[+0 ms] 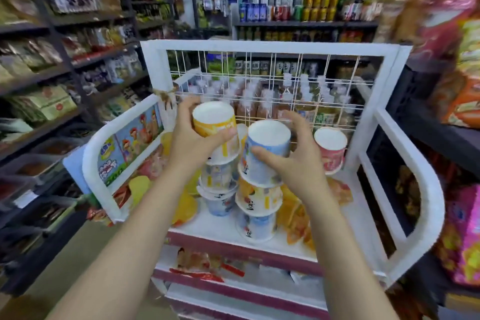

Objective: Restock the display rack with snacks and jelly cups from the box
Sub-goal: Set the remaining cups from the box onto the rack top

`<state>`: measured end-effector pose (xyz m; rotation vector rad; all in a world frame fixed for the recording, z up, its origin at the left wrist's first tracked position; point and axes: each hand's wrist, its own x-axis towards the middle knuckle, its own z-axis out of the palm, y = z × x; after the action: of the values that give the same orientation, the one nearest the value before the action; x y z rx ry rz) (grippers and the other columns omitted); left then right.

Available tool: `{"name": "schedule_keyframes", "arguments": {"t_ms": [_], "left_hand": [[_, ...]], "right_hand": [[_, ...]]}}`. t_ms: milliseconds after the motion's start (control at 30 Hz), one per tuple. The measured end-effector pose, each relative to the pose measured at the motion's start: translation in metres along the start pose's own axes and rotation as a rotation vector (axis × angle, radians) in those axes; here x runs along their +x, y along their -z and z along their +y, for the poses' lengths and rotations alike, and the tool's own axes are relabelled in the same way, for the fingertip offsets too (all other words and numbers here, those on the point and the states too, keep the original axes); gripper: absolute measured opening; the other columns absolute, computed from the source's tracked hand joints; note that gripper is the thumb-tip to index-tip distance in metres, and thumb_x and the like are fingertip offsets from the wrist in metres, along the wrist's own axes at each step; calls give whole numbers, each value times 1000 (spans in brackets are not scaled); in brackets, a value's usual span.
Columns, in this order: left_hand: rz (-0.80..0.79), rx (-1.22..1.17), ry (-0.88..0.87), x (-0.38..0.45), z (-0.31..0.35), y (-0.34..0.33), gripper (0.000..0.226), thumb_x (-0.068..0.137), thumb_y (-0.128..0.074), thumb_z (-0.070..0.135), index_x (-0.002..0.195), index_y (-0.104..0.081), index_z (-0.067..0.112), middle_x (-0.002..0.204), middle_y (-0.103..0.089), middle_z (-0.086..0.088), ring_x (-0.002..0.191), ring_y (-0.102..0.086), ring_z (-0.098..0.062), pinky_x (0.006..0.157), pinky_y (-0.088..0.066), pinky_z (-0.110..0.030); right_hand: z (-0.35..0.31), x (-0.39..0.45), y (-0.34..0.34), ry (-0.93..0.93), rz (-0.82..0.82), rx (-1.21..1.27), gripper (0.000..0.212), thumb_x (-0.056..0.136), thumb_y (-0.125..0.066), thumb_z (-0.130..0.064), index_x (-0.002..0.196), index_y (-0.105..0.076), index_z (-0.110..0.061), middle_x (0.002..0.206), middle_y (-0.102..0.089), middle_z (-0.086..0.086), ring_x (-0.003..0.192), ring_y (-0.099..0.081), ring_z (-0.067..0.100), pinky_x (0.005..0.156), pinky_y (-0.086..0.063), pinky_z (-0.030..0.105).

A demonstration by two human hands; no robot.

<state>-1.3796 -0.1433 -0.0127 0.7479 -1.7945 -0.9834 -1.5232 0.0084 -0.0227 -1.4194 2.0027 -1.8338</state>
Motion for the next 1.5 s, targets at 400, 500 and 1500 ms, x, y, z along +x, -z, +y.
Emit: {"name": "schedule_keyframes", "arguments": {"t_ms": [400, 500, 1500], "left_hand": [[-132, -29, 113, 10, -76, -26, 86, 63, -90, 44, 135, -46, 26, 115, -56, 21, 101, -57, 4, 80, -43, -16], [-140, -49, 110, 17, -79, -28, 87, 62, -90, 47, 135, -47, 28, 121, -60, 15, 107, -59, -5, 86, -47, -26], [-11, 215, 340, 23, -164, 113, 98, 59, -84, 65, 131, -36, 19, 126, -58, 0, 111, -59, -22, 86, -52, -39]], "right_hand": [[34, -34, -51, -193, 117, -29, 84, 70, -89, -26, 138, -41, -22, 129, -60, -8, 114, -59, 0, 88, -50, 13], [35, -28, -59, -215, 151, -48, 85, 69, -89, -28, 139, -41, -20, 128, -60, -8, 112, -60, -1, 84, -49, 9], [-6, 65, -179, -214, -279, -533, 78, 56, -77, -74, 109, -49, -24, 103, -54, -5, 88, -56, 13, 68, -49, 32]]}}
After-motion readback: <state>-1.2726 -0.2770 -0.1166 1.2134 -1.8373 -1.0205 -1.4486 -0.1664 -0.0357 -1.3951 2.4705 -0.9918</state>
